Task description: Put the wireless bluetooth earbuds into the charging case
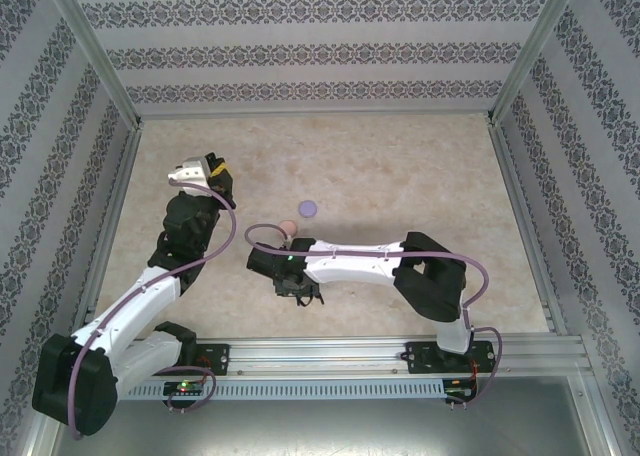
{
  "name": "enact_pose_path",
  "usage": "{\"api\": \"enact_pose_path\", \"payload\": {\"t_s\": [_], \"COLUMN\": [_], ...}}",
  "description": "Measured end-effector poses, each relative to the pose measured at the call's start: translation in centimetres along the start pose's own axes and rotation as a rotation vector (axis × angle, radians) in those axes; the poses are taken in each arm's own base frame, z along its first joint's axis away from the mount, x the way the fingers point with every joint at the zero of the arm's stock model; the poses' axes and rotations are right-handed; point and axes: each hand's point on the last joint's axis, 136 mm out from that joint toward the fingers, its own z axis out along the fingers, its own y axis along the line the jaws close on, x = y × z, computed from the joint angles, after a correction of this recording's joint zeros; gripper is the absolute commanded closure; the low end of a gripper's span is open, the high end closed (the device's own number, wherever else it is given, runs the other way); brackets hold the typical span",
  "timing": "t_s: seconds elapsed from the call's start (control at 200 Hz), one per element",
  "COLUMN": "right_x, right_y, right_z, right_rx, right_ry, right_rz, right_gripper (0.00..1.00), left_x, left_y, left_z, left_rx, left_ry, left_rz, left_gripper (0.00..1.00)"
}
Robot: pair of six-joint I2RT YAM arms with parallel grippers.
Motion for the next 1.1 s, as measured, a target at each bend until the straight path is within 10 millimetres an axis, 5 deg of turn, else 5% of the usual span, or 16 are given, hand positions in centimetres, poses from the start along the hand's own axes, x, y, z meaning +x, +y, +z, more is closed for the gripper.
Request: {"api": "enact_pose_path", "payload": {"t_s": [1.099], "right_x": [1.0], "right_y": [-0.9], "right_z": [2.2], "right_rx": [0.082], "right_ry": [0.027], "right_rz": [0.026], "right_gripper": [0.71], "left_x": [-0.7], "left_y": [0.6], "left_z": [-0.4], "left_rx": [-0.014], "left_ry": [-0.045], "left_rz": [-0.02], "left_gripper": [1.0]}}
